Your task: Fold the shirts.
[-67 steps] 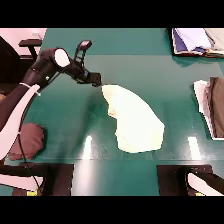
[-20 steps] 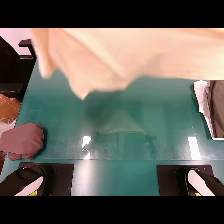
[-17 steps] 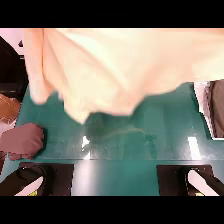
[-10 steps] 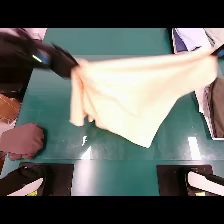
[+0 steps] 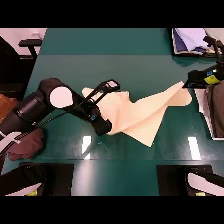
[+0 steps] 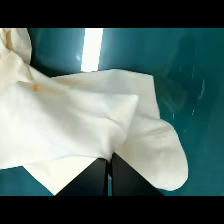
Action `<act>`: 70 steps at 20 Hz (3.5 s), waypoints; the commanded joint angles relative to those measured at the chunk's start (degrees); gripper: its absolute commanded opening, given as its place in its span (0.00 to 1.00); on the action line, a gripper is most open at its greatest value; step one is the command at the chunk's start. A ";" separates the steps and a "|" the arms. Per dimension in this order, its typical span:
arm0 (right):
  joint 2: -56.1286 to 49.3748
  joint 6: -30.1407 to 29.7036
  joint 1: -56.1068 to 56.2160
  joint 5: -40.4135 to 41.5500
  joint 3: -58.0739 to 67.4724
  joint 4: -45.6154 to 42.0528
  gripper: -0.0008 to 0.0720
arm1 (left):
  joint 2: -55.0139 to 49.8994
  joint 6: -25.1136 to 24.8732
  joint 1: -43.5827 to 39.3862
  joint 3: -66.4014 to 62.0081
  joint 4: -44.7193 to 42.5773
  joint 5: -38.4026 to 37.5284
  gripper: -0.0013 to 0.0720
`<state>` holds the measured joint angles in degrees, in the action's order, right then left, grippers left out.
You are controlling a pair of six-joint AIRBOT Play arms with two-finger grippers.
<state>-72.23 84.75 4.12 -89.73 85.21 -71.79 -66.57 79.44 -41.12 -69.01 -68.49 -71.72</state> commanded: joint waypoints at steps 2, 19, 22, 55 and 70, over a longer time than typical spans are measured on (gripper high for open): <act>2.47 0.00 -2.14 1.18 -2.93 -0.20 0.04 | -0.09 1.86 3.32 -0.50 -1.75 6.36 0.94; 2.27 -0.22 -2.16 1.70 -2.93 0.22 0.04 | -24.55 -2.16 31.65 -0.76 12.90 8.87 0.94; 2.29 -0.22 -2.16 2.14 -2.93 0.22 0.04 | -24.35 -2.12 31.65 -0.90 13.88 7.30 0.46; 0.42 4.13 -2.16 3.17 27.78 -4.72 0.03 | -3.21 4.92 31.65 -42.51 -16.68 1.14 0.05; -25.51 -6.64 -5.11 2.01 19.23 7.56 0.53 | -33.81 6.03 37.38 -42.34 -9.97 -7.76 0.76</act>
<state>-97.45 82.26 0.64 -83.33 104.77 -69.23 -100.73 85.58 -6.74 -109.97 -80.53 -74.48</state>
